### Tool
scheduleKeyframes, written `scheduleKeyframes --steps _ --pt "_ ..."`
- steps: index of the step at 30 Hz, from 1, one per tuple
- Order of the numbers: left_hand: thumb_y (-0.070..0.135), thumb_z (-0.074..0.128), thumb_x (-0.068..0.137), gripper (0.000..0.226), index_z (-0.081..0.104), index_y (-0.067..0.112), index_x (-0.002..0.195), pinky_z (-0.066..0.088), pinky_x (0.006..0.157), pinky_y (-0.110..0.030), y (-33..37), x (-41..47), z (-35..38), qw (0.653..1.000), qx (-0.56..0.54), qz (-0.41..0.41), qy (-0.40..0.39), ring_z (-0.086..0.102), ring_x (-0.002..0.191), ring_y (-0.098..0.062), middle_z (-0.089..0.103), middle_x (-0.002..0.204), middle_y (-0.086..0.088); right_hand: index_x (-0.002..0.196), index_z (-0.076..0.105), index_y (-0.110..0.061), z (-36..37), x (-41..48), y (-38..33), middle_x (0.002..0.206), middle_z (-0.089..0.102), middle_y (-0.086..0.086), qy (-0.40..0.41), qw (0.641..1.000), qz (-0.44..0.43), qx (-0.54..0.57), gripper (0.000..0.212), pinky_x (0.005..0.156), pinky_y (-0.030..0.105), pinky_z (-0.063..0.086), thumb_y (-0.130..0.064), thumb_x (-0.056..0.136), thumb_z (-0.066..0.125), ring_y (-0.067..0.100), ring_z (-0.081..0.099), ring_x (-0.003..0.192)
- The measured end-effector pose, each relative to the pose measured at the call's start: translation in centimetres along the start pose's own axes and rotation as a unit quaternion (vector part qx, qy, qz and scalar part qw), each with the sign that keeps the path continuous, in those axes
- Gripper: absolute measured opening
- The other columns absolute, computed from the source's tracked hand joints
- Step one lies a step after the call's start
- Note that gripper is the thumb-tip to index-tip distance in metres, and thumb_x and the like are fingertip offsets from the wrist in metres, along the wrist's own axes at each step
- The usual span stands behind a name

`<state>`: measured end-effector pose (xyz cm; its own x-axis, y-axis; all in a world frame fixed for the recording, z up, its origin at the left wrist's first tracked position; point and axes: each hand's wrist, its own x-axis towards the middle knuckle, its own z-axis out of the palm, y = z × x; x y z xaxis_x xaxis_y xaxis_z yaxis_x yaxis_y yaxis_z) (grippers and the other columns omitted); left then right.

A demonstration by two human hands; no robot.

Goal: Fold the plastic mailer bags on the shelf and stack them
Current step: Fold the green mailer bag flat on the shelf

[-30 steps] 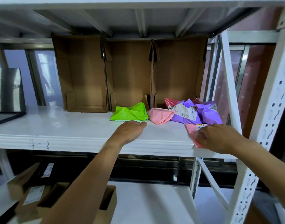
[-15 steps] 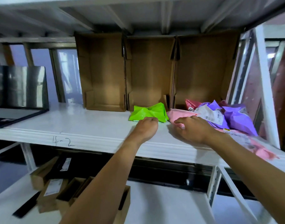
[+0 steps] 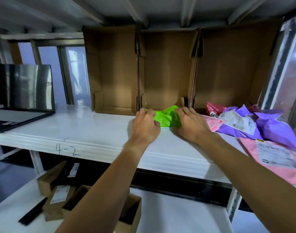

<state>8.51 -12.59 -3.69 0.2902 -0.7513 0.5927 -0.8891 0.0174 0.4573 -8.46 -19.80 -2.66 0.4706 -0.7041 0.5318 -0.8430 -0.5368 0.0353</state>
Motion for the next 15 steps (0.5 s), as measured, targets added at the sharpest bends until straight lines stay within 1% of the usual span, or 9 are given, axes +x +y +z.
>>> scheduleKeyframes --steps 1,3,4,6,9,15 --pt "0.024 0.058 0.092 0.04 0.055 0.017 0.132 0.044 0.101 -0.043 -0.2 0.2 0.2 0.999 0.028 -0.017 -0.004 0.046 0.128 -0.029 0.05 0.134 -0.007 0.145 0.041 -0.02 0.3 0.1 0.1 0.144 0.047 0.004 -0.012 1.0 -0.006 0.009 0.07 0.099 0.041 0.044 -0.046 0.084 0.064 0.031 0.046 0.127" --pt "0.025 0.058 0.093 0.056 0.041 0.013 0.145 0.037 0.108 -0.044 -0.4 0.5 0.6 0.995 0.067 -0.039 -0.057 0.037 0.138 -0.03 0.041 0.147 -0.008 0.153 0.031 -0.021 0.6 0.3 0.2 0.152 0.042 0.006 -0.045 0.998 -0.009 0.039 0.075 0.103 0.038 0.038 -0.041 0.088 0.063 0.033 0.045 0.131" --pt "0.025 0.056 0.093 0.061 0.034 0.011 0.149 0.034 0.11 -0.044 -0.4 0.7 0.9 0.992 0.075 -0.044 -0.089 0.035 0.14 -0.032 0.038 0.151 -0.01 0.154 0.03 -0.021 0.8 0.3 0.2 0.153 0.042 0.008 -0.054 0.997 -0.006 0.053 0.076 0.103 0.037 0.038 -0.039 0.089 0.063 0.034 0.046 0.131" --pt "0.023 0.053 0.094 0.065 0.028 0.01 0.153 0.035 0.11 -0.044 -0.6 0.9 1.4 0.987 0.077 -0.048 -0.13 0.038 0.139 -0.035 0.036 0.154 -0.013 0.154 0.031 -0.022 0.8 0.3 0.2 0.151 0.044 0.01 -0.056 0.996 0.0 0.073 0.074 0.102 0.038 0.04 -0.036 0.089 0.062 0.035 0.048 0.13" --pt "0.02 0.051 0.092 0.062 0.033 0.013 0.151 0.04 0.107 -0.047 -0.8 1.0 1.5 0.988 0.062 -0.046 -0.137 0.047 0.131 -0.037 0.044 0.148 -0.015 0.15 0.036 -0.023 0.5 -0.1 -0.2 0.147 0.047 0.009 -0.052 0.995 0.002 0.089 0.066 0.097 0.04 0.043 -0.032 0.089 0.06 0.035 0.052 0.126" --pt "0.021 0.057 0.089 0.057 0.045 0.013 0.144 0.045 0.103 -0.047 -0.7 0.8 1.0 0.992 0.051 -0.042 -0.109 0.052 0.124 -0.039 0.05 0.137 -0.016 0.142 0.046 -0.019 -0.2 -1.2 -0.6 0.137 0.054 0.009 -0.041 0.993 0.013 0.11 0.06 0.092 0.039 0.048 -0.024 0.085 0.063 0.034 0.055 0.121"
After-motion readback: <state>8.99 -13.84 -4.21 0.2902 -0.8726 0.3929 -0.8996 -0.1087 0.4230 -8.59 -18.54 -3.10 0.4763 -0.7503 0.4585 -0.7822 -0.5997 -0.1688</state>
